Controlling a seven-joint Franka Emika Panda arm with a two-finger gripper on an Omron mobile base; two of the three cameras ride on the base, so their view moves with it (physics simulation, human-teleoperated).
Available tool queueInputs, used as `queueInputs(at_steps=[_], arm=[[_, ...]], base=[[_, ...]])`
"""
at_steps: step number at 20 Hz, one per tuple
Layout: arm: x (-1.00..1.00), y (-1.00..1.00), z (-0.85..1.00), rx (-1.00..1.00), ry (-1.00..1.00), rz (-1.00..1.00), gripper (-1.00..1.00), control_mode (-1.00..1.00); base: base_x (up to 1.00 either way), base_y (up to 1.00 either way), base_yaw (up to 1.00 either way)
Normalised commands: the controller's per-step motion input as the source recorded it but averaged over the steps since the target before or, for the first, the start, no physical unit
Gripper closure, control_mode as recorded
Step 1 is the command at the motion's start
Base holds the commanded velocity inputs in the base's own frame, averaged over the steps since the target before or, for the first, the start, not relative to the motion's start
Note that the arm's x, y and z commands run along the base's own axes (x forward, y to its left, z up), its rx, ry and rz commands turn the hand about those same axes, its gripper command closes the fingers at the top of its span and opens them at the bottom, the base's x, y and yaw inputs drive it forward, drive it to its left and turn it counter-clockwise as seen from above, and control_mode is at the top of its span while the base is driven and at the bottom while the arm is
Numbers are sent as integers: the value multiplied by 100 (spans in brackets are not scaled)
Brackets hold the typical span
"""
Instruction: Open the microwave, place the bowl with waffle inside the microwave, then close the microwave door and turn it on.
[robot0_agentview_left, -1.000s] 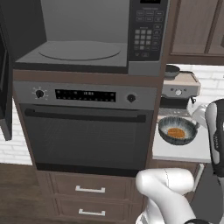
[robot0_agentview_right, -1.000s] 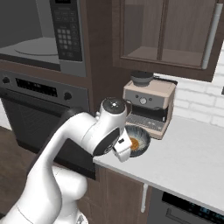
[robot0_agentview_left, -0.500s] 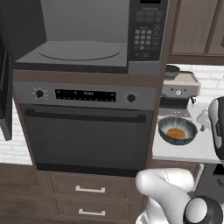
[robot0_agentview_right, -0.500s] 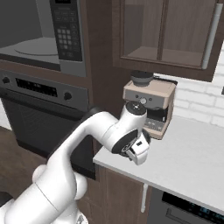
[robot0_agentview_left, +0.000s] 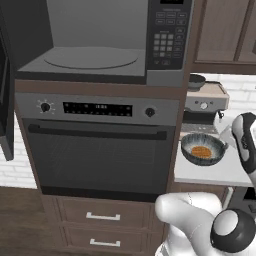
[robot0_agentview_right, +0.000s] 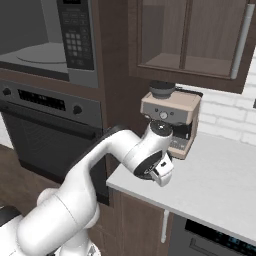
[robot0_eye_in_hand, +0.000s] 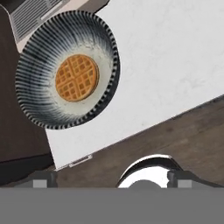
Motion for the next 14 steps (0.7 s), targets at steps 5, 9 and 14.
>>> queueInputs(at_steps=[5,9,14], arm=[[30,-12,-29,0,-8,0,-100,-100],[43,-19,-23,0,1,0,-100,-100],[50,-22,-13,0,14,0,-100,-100]], base=[[0,0,0],[0,0,0],[0,0,0]])
